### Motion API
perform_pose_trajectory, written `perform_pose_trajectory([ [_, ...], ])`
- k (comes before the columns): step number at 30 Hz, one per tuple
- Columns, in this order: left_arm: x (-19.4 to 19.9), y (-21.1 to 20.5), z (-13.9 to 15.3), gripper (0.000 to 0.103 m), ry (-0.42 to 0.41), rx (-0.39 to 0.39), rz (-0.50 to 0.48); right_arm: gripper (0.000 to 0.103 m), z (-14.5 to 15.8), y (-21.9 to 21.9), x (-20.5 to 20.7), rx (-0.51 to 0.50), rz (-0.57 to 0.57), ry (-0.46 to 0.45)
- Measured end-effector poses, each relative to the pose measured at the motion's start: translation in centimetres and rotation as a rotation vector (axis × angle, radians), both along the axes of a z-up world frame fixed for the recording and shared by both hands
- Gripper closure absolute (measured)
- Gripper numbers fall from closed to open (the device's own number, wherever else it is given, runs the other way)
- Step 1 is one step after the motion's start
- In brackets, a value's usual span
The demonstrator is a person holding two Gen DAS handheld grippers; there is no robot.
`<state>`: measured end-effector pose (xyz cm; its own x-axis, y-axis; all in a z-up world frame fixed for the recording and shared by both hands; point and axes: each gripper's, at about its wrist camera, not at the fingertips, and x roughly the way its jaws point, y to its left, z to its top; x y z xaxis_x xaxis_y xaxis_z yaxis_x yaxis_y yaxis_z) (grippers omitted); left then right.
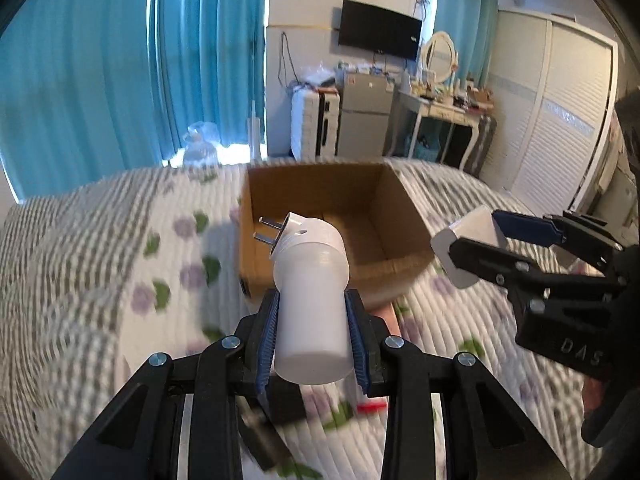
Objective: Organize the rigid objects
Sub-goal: 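Carry both items into the cardboard box and open both tools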
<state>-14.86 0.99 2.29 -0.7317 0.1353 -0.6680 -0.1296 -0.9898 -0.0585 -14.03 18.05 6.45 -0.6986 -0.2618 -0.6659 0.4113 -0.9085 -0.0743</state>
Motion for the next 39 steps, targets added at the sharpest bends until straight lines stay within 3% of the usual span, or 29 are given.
perform_pose_trajectory([
  [3,-3.4,-0.4,1.7,0.070,0.034,-0.023,0.010,0.051,1.2,-0.6,-2.2,-0.010,0.008,0.022],
  [7,-8.3,0.0,1.8,0.070,0.041,-0.060,0.016,0.051,1.7,-1.3,-6.1,-0.014,-0.002,0.044],
  [12,-13.9,1.3,-1.5,0.070,0.023,-0.137,0.025,0.051,0.3,-1.4,-11.2,-0.040,-0.026,0.017],
  [17,-17.2,1.4,-6.4,0.070,-0.068,-0.102,0.017,0.051,-2.6,-0.7,-15.0,-0.069,-0.055,-0.033],
  [22,-17.6,1.1,-8.8,0.067,-0.067,-0.070,0.007,0.051,-5.7,-0.2,-16.7,-0.056,-0.061,-0.078],
  [23,-17.6,0.9,-8.7,0.061,-0.059,-0.050,0.002,0.051,-6.0,-0.1,-16.8,-0.057,-0.062,-0.083],
  [24,-17.9,0.9,-8.5,0.041,-0.058,-0.033,-0.002,0.051,-6.2,0.0,-17.0,-0.061,-0.062,-0.087],
  [25,-18.0,0.7,-8.2,0.034,-0.053,-0.016,0.006,0.051,-6.4,0.0,-17.4,-0.068,-0.062,-0.089],
  [27,-17.8,0.3,-7.6,0.032,-0.027,0.009,0.017,0.051,-6.5,0.0,-17.5,-0.076,-0.059,-0.090],
  [34,-17.4,-0.1,-6.3,0.032,0.007,-0.024,0.036,0.050,-6.0,-0.1,-18.9,-0.128,-0.057,-0.066],
  [36,-16.8,-0.4,-5.8,0.032,0.013,-0.014,0.039,0.028,-5.8,-0.2,-18.7,-0.118,-0.063,-0.049],
  [38,-16.1,-0.6,-5.2,0.032,0.018,-0.005,0.037,0.019,-4.8,-0.3,-17.9,-0.096,-0.077,0.010],
  [39,-15.5,-0.6,-4.7,0.032,0.024,-0.003,0.034,0.019,-4.4,-0.3,-17.5,-0.095,-0.077,0.023],
])
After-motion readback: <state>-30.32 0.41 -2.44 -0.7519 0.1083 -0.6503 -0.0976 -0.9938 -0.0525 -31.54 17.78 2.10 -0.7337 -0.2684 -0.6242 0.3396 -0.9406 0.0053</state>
